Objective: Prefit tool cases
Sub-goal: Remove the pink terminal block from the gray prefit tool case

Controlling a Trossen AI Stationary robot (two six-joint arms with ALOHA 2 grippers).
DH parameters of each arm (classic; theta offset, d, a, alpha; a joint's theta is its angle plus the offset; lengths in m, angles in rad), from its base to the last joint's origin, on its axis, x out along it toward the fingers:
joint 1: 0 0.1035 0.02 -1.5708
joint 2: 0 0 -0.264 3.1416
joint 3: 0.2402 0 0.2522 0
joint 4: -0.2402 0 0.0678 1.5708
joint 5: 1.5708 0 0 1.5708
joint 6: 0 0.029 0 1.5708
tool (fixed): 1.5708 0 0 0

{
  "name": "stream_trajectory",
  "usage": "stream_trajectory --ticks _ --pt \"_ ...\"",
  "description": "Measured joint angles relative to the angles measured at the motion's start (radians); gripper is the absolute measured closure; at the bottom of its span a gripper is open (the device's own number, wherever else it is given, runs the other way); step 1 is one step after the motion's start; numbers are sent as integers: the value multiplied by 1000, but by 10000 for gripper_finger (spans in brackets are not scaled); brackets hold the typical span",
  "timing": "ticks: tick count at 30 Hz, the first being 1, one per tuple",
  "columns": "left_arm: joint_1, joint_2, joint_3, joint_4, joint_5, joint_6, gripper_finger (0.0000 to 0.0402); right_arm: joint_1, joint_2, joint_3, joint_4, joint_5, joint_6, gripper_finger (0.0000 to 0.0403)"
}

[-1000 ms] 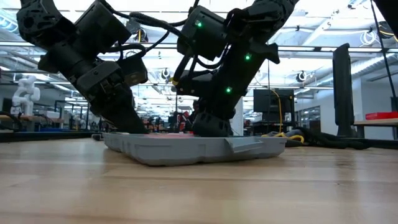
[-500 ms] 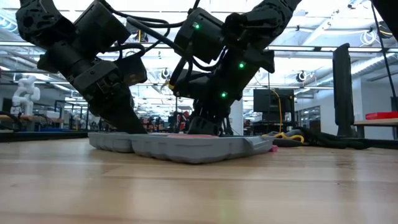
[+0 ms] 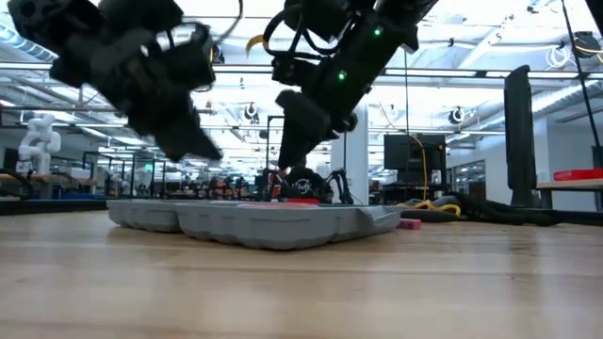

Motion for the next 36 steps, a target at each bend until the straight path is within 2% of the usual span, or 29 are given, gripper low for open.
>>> stream_trajectory --ticks 3,5,8,11,14,17,24,29,36 --pt "3 -98 1 -29 -12 13 401 -30 -4 0 -11 -111 105 304" --pt "12 -179 4 -145 -97 44 401 -51 -4 0 0 -192 187 314" --pt "55 -288 3 -403 -288 54 401 -66 3 0 38 -267 245 341" --pt "128 -351 3 -547 -329 66 401 -66 3 0 102 -276 253 388" --pt "199 -348 3 -572 -275 110 401 -68 3 0 161 -295 294 397" --pt "264 -310 4 -552 -145 174 401 -70 16 2 213 -309 390 402" --pt "340 -176 -1 -500 28 297 401 -57 28 0 231 -309 612 383" --pt "342 -64 -21 -429 51 343 401 -65 28 0 203 -302 740 339" --pt "341 32 -22 -344 119 349 401 -79 59 0 223 -300 863 249"
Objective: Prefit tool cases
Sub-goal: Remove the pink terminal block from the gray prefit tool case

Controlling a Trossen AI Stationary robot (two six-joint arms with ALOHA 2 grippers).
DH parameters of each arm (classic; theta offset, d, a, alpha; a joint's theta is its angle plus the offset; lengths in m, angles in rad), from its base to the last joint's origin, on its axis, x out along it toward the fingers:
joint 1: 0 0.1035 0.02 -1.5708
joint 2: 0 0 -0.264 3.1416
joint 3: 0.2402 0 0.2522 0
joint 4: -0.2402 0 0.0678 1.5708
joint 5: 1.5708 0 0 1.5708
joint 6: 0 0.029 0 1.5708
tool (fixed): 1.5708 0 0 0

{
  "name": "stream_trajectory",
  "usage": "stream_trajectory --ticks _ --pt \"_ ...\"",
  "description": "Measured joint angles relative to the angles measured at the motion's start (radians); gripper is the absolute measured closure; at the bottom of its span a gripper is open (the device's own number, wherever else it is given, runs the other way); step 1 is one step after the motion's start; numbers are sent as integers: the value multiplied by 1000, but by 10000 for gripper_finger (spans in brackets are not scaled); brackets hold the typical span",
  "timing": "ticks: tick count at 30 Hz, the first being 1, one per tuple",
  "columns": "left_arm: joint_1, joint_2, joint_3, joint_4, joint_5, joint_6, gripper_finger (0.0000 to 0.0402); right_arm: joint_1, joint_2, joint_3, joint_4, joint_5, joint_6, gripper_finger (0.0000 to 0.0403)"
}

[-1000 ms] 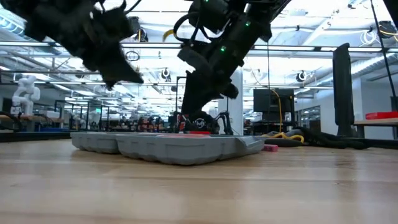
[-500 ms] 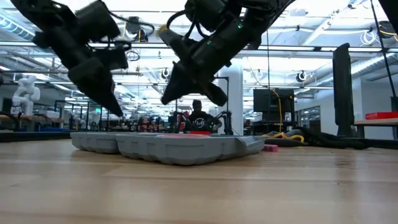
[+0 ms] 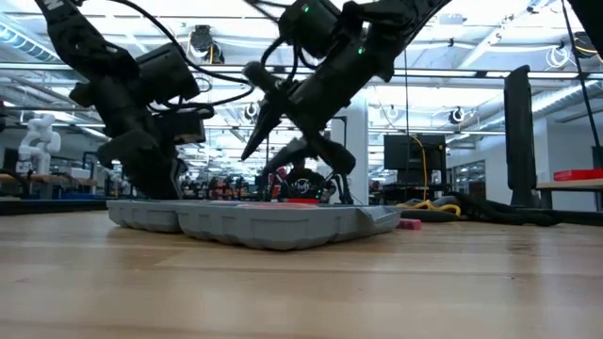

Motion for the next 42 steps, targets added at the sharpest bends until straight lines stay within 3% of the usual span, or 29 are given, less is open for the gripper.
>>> stream_trajectory --ticks 5,11,26,34,42 --pt "-13 9 0 22 22 -10 401 2 41 0 10 15 62 202" --pt "-44 9 0 31 37 -36 401 1 54 0 6 34 99 177" --pt "-123 9 0 100 34 -89 401 20 78 4 10 24 145 174" --pt "-144 9 0 108 22 -111 401 44 65 0 -6 -37 162 174" --pt "-179 9 0 152 17 -115 401 56 65 0 -14 21 156 174"
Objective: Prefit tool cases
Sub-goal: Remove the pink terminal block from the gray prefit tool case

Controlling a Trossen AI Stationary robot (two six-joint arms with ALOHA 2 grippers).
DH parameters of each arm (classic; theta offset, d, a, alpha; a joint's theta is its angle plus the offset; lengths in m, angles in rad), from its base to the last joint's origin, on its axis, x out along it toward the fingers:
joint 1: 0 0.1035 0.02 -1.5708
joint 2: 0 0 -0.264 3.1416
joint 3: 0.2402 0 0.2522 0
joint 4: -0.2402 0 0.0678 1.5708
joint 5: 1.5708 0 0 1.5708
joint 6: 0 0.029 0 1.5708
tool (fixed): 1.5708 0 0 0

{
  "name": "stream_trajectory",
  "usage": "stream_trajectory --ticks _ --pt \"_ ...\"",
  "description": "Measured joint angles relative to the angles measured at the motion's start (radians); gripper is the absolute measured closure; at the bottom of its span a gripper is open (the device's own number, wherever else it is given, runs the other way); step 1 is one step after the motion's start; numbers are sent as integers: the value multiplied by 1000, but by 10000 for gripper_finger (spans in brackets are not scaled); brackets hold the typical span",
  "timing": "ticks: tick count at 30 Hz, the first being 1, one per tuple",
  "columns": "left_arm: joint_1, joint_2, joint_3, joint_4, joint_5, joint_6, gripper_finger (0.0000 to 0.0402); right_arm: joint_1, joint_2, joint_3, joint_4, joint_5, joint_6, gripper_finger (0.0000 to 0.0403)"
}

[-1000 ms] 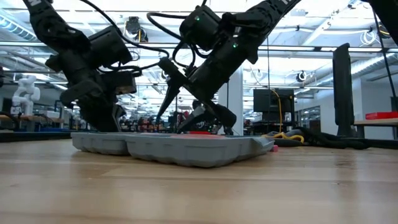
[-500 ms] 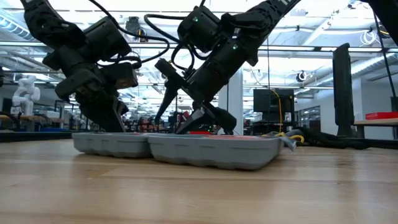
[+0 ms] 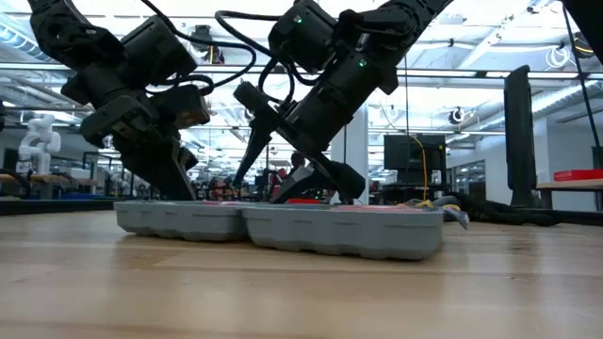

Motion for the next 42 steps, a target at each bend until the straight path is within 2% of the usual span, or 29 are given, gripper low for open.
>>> stream_trajectory --ticks 13,23,33,36,40,42 --pt "-28 0 0 50 4 -18 401 0 77 6 98 -17 -8 175" --pt "-28 0 0 60 3 -17 401 0 84 2 269 -29 -23 211" --pt "-29 -37 1 35 -3 -24 401 0 65 -1 245 -40 -49 216" --pt "-37 -108 1 -33 -36 -26 401 0 50 -2 217 -42 -49 216" --pt "-47 -213 2 -227 -179 -25 401 0 48 -2 193 -41 -52 216" --pt "-46 -231 2 -308 -217 -25 401 1 47 -1 159 -30 -53 216"
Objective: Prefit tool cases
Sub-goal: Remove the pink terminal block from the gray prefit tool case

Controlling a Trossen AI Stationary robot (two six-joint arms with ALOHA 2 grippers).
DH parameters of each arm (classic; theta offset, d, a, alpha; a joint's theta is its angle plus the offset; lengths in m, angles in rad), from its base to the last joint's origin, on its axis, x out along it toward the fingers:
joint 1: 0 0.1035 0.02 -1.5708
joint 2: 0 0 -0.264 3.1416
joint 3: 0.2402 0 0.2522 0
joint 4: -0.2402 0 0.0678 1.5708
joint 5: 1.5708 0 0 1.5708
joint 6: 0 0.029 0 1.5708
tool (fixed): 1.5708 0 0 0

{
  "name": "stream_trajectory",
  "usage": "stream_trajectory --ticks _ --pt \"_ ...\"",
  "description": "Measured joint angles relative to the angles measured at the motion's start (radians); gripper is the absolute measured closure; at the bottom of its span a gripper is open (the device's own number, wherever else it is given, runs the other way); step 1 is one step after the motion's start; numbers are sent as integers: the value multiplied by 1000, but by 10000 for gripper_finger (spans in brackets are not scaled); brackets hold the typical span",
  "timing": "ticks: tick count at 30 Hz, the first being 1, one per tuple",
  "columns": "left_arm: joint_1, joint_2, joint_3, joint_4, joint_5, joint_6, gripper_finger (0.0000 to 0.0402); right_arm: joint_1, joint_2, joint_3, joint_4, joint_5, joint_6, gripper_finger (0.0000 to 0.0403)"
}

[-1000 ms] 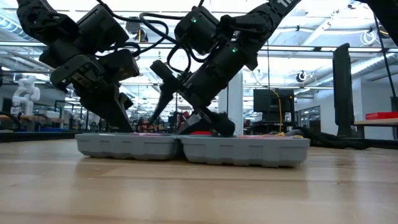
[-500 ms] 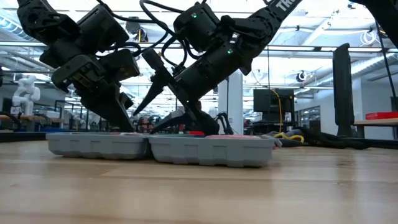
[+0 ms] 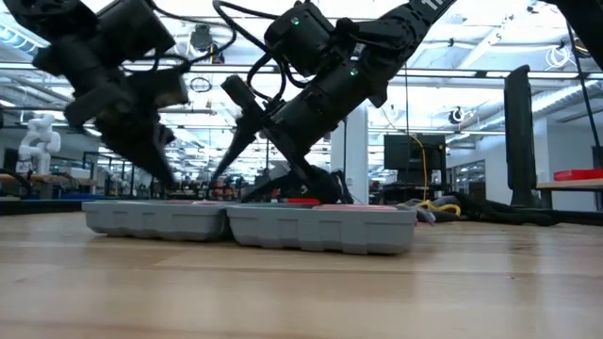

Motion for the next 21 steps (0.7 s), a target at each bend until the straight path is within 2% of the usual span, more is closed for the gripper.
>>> stream_trajectory --ticks 5,11,14,21 --pt "0 50 0 -4 -4 1 401 -1 -2 0 -46 37 -1 216" --pt "0 216 0 141 -2 25 401 0 7 3 -61 62 3 216" --pt "0 267 0 228 31 30 401 -2 14 5 -60 62 10 216" --pt "1 288 -2 305 104 29 401 -8 22 2 -18 59 -20 216"
